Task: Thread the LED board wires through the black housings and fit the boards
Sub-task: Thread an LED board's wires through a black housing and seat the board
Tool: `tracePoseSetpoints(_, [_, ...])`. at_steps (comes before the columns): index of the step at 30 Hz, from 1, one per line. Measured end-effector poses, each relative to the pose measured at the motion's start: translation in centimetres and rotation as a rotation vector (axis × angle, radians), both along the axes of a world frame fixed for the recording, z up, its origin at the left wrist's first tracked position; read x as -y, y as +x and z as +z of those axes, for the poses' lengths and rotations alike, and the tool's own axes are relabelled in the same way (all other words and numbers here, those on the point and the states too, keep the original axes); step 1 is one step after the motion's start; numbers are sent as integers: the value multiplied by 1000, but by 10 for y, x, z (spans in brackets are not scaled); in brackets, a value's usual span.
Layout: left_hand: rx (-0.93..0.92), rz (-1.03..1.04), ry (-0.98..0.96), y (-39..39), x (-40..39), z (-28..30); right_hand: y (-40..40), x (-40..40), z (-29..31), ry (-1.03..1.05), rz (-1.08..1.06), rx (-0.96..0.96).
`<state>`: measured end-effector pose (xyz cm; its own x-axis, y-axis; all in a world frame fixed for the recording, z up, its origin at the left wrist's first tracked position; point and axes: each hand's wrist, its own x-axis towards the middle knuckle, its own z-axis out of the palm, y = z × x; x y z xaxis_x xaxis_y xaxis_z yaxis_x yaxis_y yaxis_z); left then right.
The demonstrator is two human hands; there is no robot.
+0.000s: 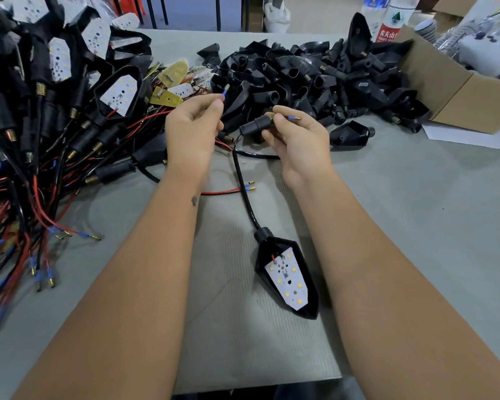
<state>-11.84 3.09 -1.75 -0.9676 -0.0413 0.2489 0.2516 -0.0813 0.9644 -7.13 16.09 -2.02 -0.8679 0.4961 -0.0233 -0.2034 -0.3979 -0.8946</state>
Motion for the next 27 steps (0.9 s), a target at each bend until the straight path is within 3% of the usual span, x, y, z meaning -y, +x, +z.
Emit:
tracePoseSetpoints(5, [8, -2, -189, 1, -2, -3, 1, 0, 1, -128, -23, -30])
tracePoseSetpoints(10, [30, -11, -247, 2, -3, -2, 1, -3, 3, -263, -32, -58])
tracePoseSetpoints(27, [-15, -19, -352, 5, -8, -2, 2, -3, 3, -270, -27, -67])
